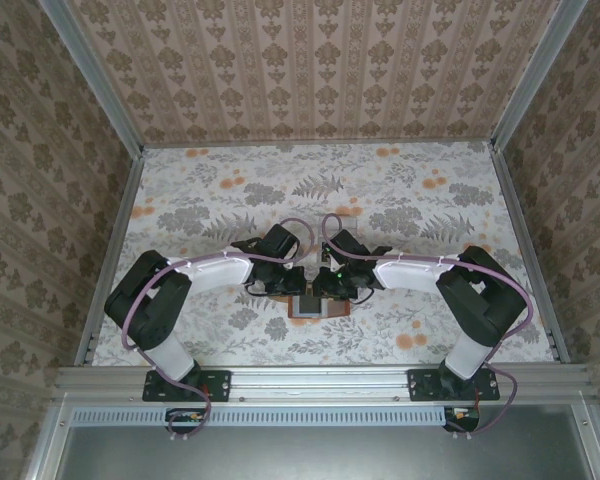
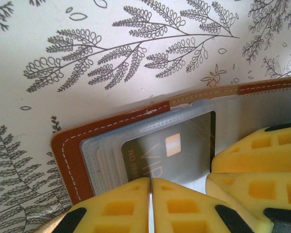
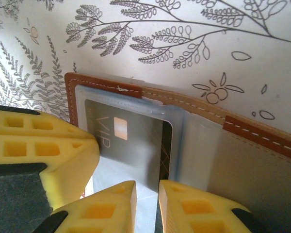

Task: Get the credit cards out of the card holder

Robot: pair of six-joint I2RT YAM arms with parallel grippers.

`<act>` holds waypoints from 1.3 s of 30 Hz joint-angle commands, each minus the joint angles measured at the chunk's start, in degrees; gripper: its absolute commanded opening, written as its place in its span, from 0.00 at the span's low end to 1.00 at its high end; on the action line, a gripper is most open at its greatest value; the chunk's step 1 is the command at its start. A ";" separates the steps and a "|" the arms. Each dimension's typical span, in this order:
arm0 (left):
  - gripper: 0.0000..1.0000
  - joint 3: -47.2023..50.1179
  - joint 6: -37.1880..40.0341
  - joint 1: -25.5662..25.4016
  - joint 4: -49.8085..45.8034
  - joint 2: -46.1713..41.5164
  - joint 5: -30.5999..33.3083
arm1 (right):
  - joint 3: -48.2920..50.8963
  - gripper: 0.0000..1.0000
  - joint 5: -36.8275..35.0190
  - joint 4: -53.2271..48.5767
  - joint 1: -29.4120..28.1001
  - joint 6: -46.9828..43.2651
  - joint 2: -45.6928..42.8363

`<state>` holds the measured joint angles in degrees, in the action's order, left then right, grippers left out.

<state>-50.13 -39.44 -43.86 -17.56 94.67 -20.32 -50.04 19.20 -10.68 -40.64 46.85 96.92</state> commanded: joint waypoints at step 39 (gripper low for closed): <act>0.12 0.05 0.37 -1.98 -5.93 2.20 1.85 | 2.56 0.23 6.08 2.79 2.76 -1.35 -0.59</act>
<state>-51.03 -39.42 -45.41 -21.74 94.85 -19.49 -48.86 22.87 -10.09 -38.06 43.99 97.49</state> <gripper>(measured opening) 0.118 0.233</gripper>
